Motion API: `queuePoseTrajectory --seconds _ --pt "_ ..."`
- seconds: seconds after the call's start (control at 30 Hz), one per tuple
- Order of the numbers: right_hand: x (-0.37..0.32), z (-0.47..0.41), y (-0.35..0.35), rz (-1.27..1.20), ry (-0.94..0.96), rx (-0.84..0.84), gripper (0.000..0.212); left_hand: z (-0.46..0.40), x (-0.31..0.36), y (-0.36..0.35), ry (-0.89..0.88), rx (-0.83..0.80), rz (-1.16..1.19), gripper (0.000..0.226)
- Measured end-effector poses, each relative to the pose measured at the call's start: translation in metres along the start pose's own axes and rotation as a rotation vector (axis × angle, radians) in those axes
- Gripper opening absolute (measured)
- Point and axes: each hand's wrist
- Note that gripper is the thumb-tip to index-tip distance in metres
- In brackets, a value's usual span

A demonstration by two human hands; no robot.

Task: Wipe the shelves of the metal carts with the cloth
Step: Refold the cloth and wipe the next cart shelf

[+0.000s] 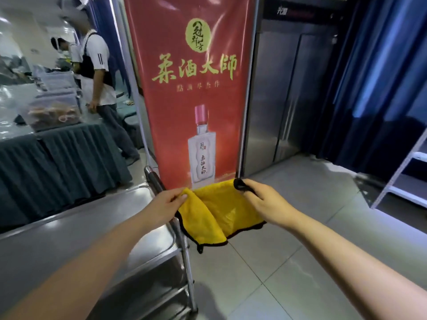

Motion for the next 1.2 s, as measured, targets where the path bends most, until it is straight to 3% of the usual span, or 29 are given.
queuePoseTrajectory --seconds 0.27,0.43,0.53,0.67,0.77,0.83,0.97,1.07,1.2 --pt "0.082 -0.091 0.008 0.015 -0.138 0.072 0.022 -0.132 -0.049 -0.039 -0.127 -0.134 -0.299 0.021" --pt "0.129 -0.170 0.021 0.079 -0.208 0.090 0.019 -0.231 -0.074 -0.069 -0.172 -0.232 -0.449 0.038" --pt "0.151 -0.217 0.032 0.081 -0.218 0.116 0.020 -0.288 -0.086 -0.080 -0.109 -0.244 -0.480 0.059" --pt "0.175 -0.280 0.042 0.053 -0.181 0.121 0.027 -0.349 -0.101 -0.104 -0.065 -0.324 -0.499 0.052" --pt "0.198 -0.336 0.044 0.031 -0.140 0.055 0.021 -0.397 -0.117 -0.127 0.005 -0.347 -0.511 0.045" --pt "0.215 -0.378 0.044 0.002 -0.094 -0.005 0.021 -0.426 -0.125 -0.148 0.137 -0.266 -0.439 0.033" --pt "0.246 -0.464 0.035 -0.026 0.025 -0.116 0.021 -0.465 -0.115 -0.173 0.475 -0.122 -0.016 0.025" --pt "0.262 -0.526 0.018 -0.047 0.123 -0.198 0.023 -0.487 -0.109 -0.175 0.510 -0.245 -0.041 0.049" --pt "0.269 -0.593 -0.024 -0.068 0.323 -0.335 0.021 -0.507 -0.129 -0.179 0.547 -0.149 -0.046 0.047"
Point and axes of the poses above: each hand's wrist, its own z-axis away from the middle knuckle, its own y-axis out of the back of the hand, x = y × z, and after that the axes turned 13 degrees about x, right-handed
